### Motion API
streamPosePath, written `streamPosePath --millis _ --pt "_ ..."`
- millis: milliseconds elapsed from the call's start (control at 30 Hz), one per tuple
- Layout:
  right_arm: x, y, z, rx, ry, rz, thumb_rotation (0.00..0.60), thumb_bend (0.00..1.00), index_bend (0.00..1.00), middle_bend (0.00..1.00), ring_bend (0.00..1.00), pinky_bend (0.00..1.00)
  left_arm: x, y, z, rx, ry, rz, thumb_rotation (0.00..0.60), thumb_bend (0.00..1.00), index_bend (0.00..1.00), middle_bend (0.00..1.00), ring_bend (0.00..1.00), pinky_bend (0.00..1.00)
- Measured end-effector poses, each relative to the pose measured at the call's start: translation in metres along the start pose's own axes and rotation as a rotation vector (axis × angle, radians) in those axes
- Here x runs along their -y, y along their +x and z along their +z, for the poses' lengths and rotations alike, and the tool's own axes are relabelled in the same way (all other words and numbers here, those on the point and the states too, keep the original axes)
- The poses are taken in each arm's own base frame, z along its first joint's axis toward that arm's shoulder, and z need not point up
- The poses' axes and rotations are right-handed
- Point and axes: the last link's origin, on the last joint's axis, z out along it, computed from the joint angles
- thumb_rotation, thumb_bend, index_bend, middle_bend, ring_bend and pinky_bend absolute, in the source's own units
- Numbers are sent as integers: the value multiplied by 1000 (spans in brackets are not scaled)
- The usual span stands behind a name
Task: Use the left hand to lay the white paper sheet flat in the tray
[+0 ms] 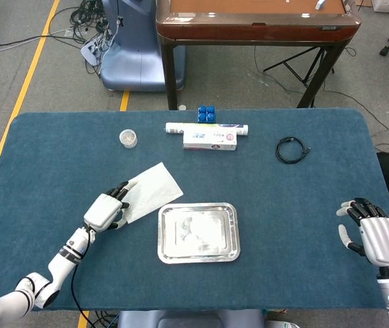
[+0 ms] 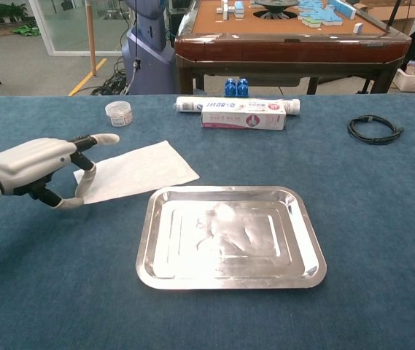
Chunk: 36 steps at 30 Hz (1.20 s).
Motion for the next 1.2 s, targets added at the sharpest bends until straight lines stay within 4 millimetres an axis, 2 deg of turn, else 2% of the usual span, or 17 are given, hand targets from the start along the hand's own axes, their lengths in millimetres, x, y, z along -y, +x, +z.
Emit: streamPosePath --millis 533,1200 --pt "1 -2 0 6 2 -5 600 451 414 334 193 289 -8 25 -11 -41 8 -91 600 734 638 33 0 239" --pt "1 -1 0 1 1 -3 600 451 414 334 193 289 -55 46 -24 -29 36 -161 600 740 664 33 0 239"
